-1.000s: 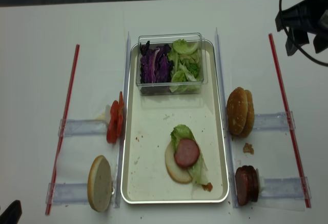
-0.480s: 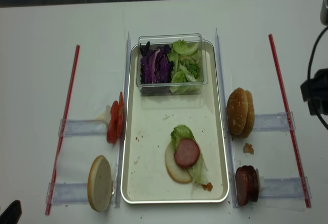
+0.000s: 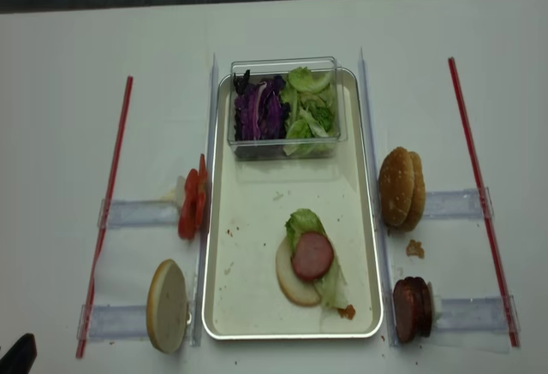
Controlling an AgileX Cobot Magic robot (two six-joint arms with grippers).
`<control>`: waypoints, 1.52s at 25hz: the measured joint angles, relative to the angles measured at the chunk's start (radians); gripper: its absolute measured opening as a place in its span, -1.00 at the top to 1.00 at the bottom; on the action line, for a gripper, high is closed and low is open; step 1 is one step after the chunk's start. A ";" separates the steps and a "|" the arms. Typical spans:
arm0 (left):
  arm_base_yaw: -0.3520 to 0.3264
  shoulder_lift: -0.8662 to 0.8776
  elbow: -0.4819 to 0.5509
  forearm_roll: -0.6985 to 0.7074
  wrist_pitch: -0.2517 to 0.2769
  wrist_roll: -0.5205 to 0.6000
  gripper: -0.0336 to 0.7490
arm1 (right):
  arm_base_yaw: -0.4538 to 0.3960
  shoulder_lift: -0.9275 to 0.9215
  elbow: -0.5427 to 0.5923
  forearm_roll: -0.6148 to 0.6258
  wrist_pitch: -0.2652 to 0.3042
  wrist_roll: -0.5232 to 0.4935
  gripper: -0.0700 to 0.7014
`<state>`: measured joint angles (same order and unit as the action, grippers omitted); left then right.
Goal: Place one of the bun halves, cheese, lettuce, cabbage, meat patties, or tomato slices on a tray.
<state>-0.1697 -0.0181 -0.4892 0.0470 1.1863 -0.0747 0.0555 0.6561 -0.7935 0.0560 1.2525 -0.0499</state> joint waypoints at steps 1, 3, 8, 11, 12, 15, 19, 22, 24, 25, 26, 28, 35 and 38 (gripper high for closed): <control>0.000 0.000 0.000 0.000 0.000 0.000 0.18 | 0.000 -0.030 0.007 0.000 0.002 0.002 -0.36; 0.000 0.000 0.000 0.000 0.000 0.000 0.18 | 0.000 -0.107 0.032 0.000 0.004 0.004 -0.36; 0.000 0.000 0.000 0.000 0.000 0.000 0.18 | 0.000 -0.290 0.105 0.000 0.013 0.004 -0.36; 0.000 0.000 0.000 0.000 0.000 0.000 0.18 | 0.000 -0.387 0.162 0.000 0.017 0.004 -0.36; 0.000 0.000 0.000 0.000 0.000 0.000 0.18 | 0.000 -0.410 0.177 0.000 0.019 0.002 -0.36; 0.000 0.000 0.000 0.000 0.000 0.000 0.18 | 0.000 -0.478 0.223 0.000 0.021 -0.012 -0.36; 0.000 0.000 0.000 0.000 0.000 0.000 0.18 | 0.000 -0.555 0.247 0.000 0.024 -0.022 -0.35; 0.000 0.000 0.000 0.000 0.000 0.000 0.18 | 0.000 -0.608 0.249 0.000 0.026 -0.027 -0.35; 0.000 0.000 0.000 0.000 0.000 0.000 0.18 | 0.000 -0.641 0.249 0.000 0.025 -0.027 -0.35; 0.000 0.000 0.000 0.000 0.000 0.000 0.18 | 0.000 -0.659 0.253 0.000 0.025 -0.027 -0.35; 0.000 0.000 0.000 0.000 0.000 0.000 0.18 | 0.000 -0.669 0.256 0.000 0.025 -0.027 -0.35; 0.000 0.000 0.000 -0.002 0.000 0.000 0.18 | 0.000 -0.672 0.271 0.000 0.021 -0.029 -0.34; 0.000 0.000 0.000 -0.002 0.000 0.000 0.18 | 0.000 -0.672 0.289 0.002 -0.038 -0.031 -0.23; 0.000 0.000 0.000 -0.002 0.000 0.000 0.18 | 0.000 -0.672 0.317 0.004 -0.079 -0.034 -0.22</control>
<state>-0.1697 -0.0181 -0.4892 0.0451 1.1863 -0.0747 0.0555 -0.0163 -0.4768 0.0596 1.1735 -0.0843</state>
